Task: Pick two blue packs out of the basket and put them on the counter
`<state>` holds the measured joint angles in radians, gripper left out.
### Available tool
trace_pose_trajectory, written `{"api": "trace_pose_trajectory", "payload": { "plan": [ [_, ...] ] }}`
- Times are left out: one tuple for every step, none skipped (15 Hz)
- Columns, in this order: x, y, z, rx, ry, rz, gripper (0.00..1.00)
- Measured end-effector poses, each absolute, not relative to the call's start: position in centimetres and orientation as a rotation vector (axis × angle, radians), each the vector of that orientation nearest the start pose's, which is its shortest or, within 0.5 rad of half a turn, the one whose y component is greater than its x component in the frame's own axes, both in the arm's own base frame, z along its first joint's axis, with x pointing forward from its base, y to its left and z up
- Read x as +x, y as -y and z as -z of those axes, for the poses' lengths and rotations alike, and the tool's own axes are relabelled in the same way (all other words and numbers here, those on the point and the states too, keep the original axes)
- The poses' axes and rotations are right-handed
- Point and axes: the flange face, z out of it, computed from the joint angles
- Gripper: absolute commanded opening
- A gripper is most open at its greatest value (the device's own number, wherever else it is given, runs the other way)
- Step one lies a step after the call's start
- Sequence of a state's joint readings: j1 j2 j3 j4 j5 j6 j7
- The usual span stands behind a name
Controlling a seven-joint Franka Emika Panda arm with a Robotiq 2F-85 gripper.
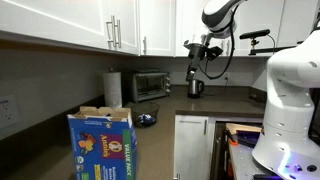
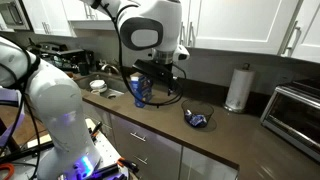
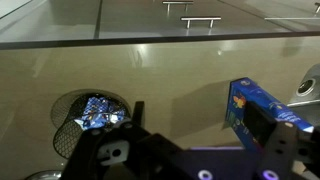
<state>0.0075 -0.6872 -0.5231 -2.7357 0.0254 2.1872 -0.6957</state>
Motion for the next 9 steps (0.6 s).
{"api": "trace_pose_trajectory", "payload": {
  "plan": [
    [31.18, 16.13, -40.49, -2.841, 0.369, 0.344, 1.0],
    [31.18, 16.13, -40.49, -2.841, 0.369, 0.344, 1.0],
    [31.18, 16.13, -40.49, -2.841, 0.369, 0.344, 1.0],
    [31.18, 16.13, -40.49, -2.841, 0.369, 0.344, 1.0],
    [31.18, 16.13, -40.49, -2.841, 0.369, 0.344, 1.0],
    [31.18, 16.13, -40.49, -2.841, 0.369, 0.344, 1.0],
    [31.17, 16.16, -40.5, -2.838, 0.362, 0.345, 1.0],
    [31.19, 16.26, -40.5, -2.837, 0.354, 0.346, 1.0],
    [31.33, 16.41, -40.53, -2.839, 0.346, 0.349, 1.0]
  ]
}}
